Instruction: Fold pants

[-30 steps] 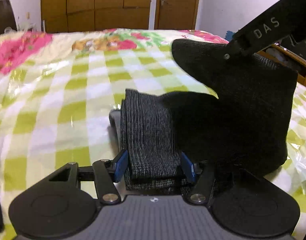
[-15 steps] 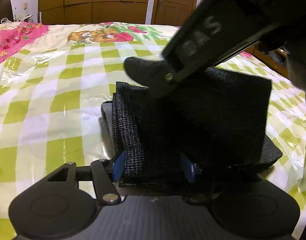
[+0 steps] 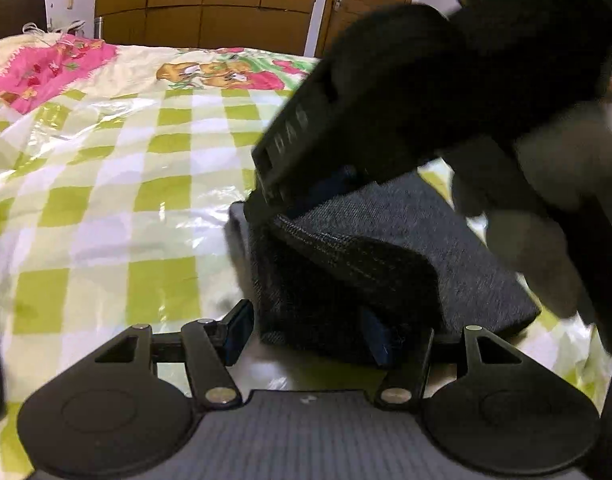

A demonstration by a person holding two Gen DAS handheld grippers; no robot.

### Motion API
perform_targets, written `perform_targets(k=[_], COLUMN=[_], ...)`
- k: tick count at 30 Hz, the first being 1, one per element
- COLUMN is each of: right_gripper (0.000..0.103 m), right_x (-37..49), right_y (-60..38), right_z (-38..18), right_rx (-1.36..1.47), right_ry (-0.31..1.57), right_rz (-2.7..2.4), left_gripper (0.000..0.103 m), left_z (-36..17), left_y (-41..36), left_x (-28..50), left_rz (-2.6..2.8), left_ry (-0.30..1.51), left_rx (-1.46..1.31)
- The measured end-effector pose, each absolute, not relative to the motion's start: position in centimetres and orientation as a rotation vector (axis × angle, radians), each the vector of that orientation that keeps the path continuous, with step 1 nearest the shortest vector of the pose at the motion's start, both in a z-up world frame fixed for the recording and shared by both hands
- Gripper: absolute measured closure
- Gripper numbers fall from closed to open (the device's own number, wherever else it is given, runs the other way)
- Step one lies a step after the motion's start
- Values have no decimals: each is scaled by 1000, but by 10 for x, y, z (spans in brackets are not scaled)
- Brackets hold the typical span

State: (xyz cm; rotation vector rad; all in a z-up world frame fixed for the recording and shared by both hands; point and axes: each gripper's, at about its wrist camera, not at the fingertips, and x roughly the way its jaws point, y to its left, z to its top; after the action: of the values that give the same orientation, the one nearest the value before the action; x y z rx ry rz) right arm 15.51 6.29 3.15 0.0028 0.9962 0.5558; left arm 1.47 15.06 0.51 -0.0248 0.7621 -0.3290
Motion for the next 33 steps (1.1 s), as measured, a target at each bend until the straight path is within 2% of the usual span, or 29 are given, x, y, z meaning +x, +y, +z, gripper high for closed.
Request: perform_targets(k=[7, 12, 15, 22, 25, 27, 28, 29, 30, 31, 32, 33], right_gripper=[82, 82, 81, 59, 57, 52, 51, 54, 58, 77, 92, 94], right_x=[156, 150, 158, 183, 190, 190, 191, 192, 193, 194, 196, 198], right_y=[53, 35, 28, 40, 46, 50, 53, 56, 57, 58, 57, 53], right_z=[43, 54, 48, 38, 31, 29, 28, 26, 24, 22, 21, 21], right_rx=[124, 56, 44, -68, -97, -111, -120, -125, -130, -135, -113, -83], right_ry=[956, 878, 904, 899, 929, 935, 943, 944, 942, 943, 956, 972], right_rz=[657, 645, 622, 580, 585, 586, 583, 573, 564, 565, 579, 591], left_gripper=[33, 33, 31, 29, 30, 34, 40, 48, 51, 55, 60, 62], left_z=[19, 34, 37, 13, 5, 3, 3, 4, 6, 8, 10, 12], left_y=[161, 163, 157, 133, 128, 124, 122, 121, 121, 120, 120, 119], left_x=[-7, -11, -11, 13, 20, 22, 22, 22, 20, 18, 16, 15], left_rz=[-263, -272, -309, -333, -319, -305, -305, -312, -315, -313, -311, -312], left_ry=[777, 763, 768, 840, 859, 866, 863, 860, 855, 848, 840, 832], left_rx=[4, -21, -36, -29, -26, -20, -15, -15, -16, -11, -4, 0])
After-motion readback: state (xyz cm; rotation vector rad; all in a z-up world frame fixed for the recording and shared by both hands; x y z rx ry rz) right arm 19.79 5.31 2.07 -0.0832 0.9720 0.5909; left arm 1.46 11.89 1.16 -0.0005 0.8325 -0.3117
